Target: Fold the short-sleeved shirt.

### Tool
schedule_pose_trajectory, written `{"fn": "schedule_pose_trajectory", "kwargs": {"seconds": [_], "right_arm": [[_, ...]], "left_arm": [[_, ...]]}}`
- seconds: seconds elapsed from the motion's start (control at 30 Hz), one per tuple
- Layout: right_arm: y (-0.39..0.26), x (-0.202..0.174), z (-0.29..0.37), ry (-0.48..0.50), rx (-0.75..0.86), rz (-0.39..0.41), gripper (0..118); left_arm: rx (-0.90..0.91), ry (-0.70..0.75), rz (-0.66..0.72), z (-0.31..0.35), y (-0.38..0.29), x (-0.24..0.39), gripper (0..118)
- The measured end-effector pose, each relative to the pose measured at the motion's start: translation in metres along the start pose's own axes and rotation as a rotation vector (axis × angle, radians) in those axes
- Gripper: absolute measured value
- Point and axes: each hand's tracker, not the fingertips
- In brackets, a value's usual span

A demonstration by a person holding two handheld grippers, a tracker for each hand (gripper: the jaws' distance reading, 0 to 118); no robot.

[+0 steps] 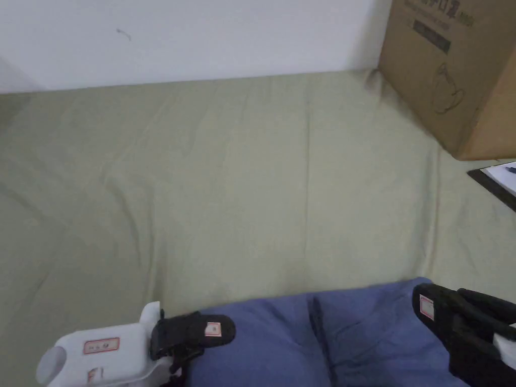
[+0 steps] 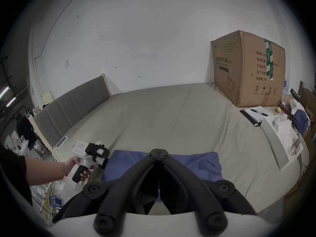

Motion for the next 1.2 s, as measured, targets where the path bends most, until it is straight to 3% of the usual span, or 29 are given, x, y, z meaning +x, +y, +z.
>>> {"fn": "schedule_pose_trajectory", "kwargs": {"seconds": [0.03,0.07,0.1,0.13,0.17,0.23,0.3,0.4,0.47,0.53,0.6,0.63,0.8,0.93,0.97,1.0,1.07,1.1,1.2], "right_arm": [[0.001,0.000,-0.002,-0.008,-0.004,-0.013,0],[0.001,0.000,-0.003,-0.015,-0.004,-0.026,0],[0.002,0.001,-0.003,-0.016,-0.003,-0.035,0],[0.001,0.001,-0.002,-0.017,-0.002,-0.042,0],[0.001,0.001,-0.002,-0.018,-0.002,-0.045,0],[0.001,0.000,0.001,-0.023,-0.006,-0.040,0],[0.001,0.000,0.005,-0.020,-0.008,-0.032,0],[-0.001,0.001,0.009,-0.011,0.003,-0.021,0],[-0.003,0.003,0.012,-0.003,0.020,-0.026,0],[-0.005,0.006,0.015,0.016,0.033,-0.047,0],[-0.008,0.010,0.016,0.025,0.036,-0.056,0],[-0.010,0.013,0.017,0.028,0.034,-0.060,0],[-0.015,0.029,0.027,0.032,0.044,-0.097,0],[-0.018,0.047,0.043,0.012,0.043,-0.139,0],[-0.019,0.051,0.045,0.003,0.040,-0.141,0],[-0.020,0.054,0.047,-0.009,0.038,-0.140,0],[-0.022,0.062,0.049,-0.038,0.034,-0.138,0],[-0.022,0.065,0.050,-0.045,0.034,-0.142,0],[-0.024,0.076,0.048,-0.048,0.038,-0.182,0]], "left_arm": [[-0.001,0.056,-0.057,-0.006,0.000,0.007,112],[0.007,0.103,-0.072,-0.010,-0.001,0.011,80],[0.019,0.174,-0.064,-0.013,-0.002,0.012,20],[0.038,0.315,-0.085,-0.013,-0.007,0.015,11],[0.068,0.401,-0.068,-0.010,-0.009,0.015,11],[0.071,0.349,-0.021,-0.001,-0.010,0.025,11],[0.093,0.476,-0.126,0.010,-0.011,0.052,11],[0.135,0.628,-0.142,0.052,-0.017,0.082,11],[0.196,0.889,-0.119,0.078,-0.023,0.107,11],[0.199,1.138,-0.229,0.079,-0.038,0.136,11],[0.179,1.277,-0.330,0.072,-0.046,0.153,11],[0.182,1.298,-0.324,0.063,-0.048,0.159,11],[0.146,1.033,-0.238,-0.004,-0.031,0.162,11],[0.060,0.916,-0.266,-0.096,-0.016,0.159,14],[0.022,0.855,-0.248,-0.116,-0.014,0.158,24],[-0.025,0.811,-0.217,-0.133,-0.013,0.157,43],[-0.090,0.728,-0.207,-0.157,-0.015,0.155,110],[-0.104,0.699,-0.200,-0.161,-0.016,0.157,118],[-0.084,0.695,-0.265,-0.144,-0.019,0.172,117]]}}
